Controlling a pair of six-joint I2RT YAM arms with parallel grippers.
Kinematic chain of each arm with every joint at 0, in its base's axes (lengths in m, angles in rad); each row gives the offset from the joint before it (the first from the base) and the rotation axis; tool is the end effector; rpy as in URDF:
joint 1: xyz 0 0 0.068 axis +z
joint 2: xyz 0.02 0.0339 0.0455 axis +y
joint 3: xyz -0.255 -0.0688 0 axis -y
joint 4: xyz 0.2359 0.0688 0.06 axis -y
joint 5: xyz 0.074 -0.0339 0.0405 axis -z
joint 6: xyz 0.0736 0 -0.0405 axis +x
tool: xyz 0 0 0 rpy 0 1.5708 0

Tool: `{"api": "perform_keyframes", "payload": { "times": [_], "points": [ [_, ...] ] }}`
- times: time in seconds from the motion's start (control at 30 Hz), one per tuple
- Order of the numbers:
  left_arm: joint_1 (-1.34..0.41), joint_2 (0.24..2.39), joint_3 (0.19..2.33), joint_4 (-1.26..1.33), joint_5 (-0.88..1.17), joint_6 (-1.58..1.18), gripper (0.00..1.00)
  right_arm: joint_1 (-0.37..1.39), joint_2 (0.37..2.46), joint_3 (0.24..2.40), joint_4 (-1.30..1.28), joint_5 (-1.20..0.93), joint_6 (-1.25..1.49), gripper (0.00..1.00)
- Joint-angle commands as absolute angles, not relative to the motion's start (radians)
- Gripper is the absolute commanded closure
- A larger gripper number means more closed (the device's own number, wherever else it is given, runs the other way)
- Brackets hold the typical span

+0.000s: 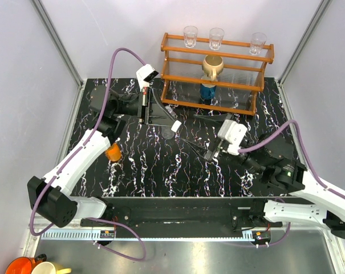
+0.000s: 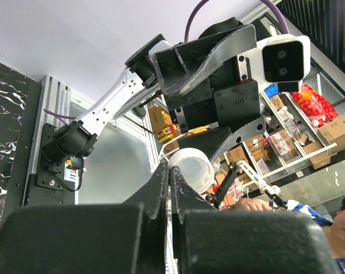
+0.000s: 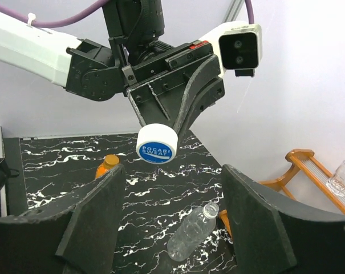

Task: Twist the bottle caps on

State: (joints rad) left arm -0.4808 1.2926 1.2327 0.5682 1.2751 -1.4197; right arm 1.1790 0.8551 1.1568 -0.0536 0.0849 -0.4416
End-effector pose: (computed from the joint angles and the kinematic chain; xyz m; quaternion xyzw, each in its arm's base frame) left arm 0.2090 -0.1884 0.4509 0.2735 0.5952 -0.7390 0.1575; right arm 0.0833 0.1852 0.4695 -0.4215 0.4472 0.2598 0.7449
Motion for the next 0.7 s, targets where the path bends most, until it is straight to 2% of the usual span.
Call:
{"api": "perform_keyframes", "payload": {
  "times": [0.0,0.3,0.67],
  "points": [
    [-0.472,1.269,1.232,0.644,1.258,-1.456,1.00,1.189,0.906,1.164,0.023,0.064,-0.463,0.28],
    [-0.466,1.266,1.232,0.649,1.252,-1.462,1.00,1.206,0.939,1.146,0.118,0.089,-0.471,0.31],
    [-0.451,1.250,1.207,0.680,1.239,-1.494,1.00,1.226,0.940,1.085,0.244,0.138,-0.453,0.42]
  ]
}}
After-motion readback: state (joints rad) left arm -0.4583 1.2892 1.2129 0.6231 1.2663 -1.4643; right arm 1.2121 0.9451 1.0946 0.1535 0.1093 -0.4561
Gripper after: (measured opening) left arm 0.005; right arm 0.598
